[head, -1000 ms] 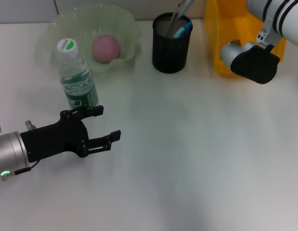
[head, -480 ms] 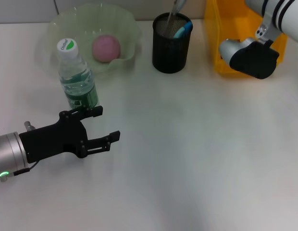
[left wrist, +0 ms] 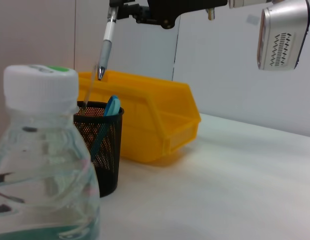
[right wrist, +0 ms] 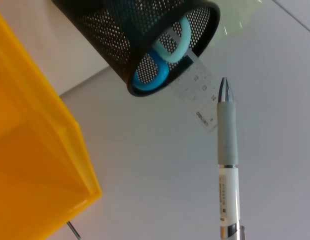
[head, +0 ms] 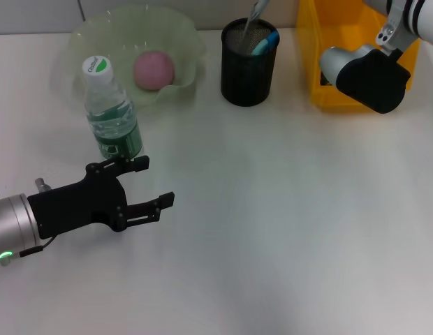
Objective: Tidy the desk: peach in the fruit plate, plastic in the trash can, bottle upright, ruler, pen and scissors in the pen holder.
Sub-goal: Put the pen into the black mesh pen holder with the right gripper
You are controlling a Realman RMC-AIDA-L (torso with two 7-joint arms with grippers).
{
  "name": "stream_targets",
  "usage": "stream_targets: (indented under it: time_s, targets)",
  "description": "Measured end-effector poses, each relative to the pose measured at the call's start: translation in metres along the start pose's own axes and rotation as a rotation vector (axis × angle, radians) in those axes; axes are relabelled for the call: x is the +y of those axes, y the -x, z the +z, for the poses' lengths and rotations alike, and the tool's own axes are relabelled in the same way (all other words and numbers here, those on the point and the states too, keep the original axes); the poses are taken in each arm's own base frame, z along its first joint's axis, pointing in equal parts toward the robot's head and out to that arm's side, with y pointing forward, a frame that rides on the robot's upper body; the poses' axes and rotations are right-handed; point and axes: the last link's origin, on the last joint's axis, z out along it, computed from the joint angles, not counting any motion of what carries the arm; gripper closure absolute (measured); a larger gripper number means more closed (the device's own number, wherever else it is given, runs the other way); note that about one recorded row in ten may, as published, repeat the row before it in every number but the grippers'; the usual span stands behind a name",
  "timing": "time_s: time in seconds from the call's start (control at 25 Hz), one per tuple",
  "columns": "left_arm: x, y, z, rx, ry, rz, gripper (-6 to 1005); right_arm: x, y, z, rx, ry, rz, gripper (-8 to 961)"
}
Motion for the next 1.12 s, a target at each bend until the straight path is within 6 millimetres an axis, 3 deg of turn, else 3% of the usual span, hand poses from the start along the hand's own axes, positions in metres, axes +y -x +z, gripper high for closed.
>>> stream_targets:
  time_s: [0.64, 1.12]
  targets:
    - [0.000, -0.001, 0.001, 0.002, 0.002, 0.004, 156, -0.006, -0.015, -0.012, 0.057, -0.033, 0.013, 781]
    - [-0.002, -0.003, 0.002, -0.001, 0.004, 0.015, 157, 0.021, 0.013, 0.018, 0.008, 0.011, -0.030, 779]
